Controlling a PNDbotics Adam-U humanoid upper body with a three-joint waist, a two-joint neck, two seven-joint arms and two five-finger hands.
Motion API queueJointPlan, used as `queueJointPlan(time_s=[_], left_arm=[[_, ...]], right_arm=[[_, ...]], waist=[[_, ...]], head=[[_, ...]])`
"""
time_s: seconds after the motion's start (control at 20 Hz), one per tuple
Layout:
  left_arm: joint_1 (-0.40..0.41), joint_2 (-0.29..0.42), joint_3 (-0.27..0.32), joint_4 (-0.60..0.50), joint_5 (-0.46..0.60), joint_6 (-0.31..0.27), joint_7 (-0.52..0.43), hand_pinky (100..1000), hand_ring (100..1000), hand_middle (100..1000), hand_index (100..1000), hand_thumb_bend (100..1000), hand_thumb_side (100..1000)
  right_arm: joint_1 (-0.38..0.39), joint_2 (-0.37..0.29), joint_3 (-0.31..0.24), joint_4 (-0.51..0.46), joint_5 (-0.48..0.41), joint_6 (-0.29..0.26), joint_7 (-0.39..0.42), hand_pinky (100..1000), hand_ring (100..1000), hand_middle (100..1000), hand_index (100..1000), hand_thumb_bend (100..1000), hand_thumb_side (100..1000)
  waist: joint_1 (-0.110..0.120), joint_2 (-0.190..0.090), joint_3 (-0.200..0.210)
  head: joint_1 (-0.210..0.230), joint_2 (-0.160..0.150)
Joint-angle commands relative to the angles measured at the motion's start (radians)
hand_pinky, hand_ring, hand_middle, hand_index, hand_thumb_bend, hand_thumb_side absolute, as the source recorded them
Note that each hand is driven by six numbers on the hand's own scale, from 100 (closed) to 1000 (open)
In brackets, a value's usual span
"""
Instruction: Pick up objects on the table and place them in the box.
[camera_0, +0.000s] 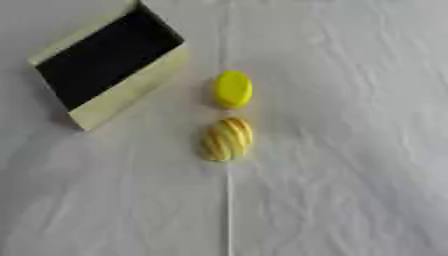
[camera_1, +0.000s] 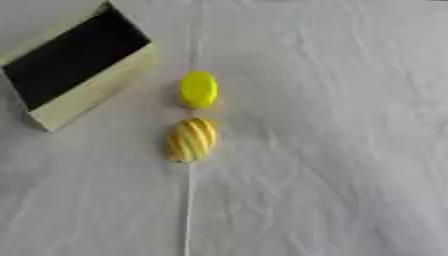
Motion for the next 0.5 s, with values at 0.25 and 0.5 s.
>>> queueJointPlan(time_s=[0.25,0.5], left_arm=[[-0.046,0.098,-0.063,-0.016,-0.047,0.006,-0.063,853,834,812,895,100,557],[-0.080,0.125,-0.116,-0.016,-0.081,0.022,-0.127,847,833,810,894,100,544]], right_arm=[[0.000,-0.022,-0.015,-0.017,0.006,0.000,-0.005,898,846,743,821,100,611],[0.005,-0.019,-0.014,-0.017,0.007,0.004,-0.005,900,846,741,821,100,616]], waist=[[0.003,-0.021,-0.003],[0.004,-0.021,-0.003]], head=[[0.000,0.000],[-0.001,0.003]])
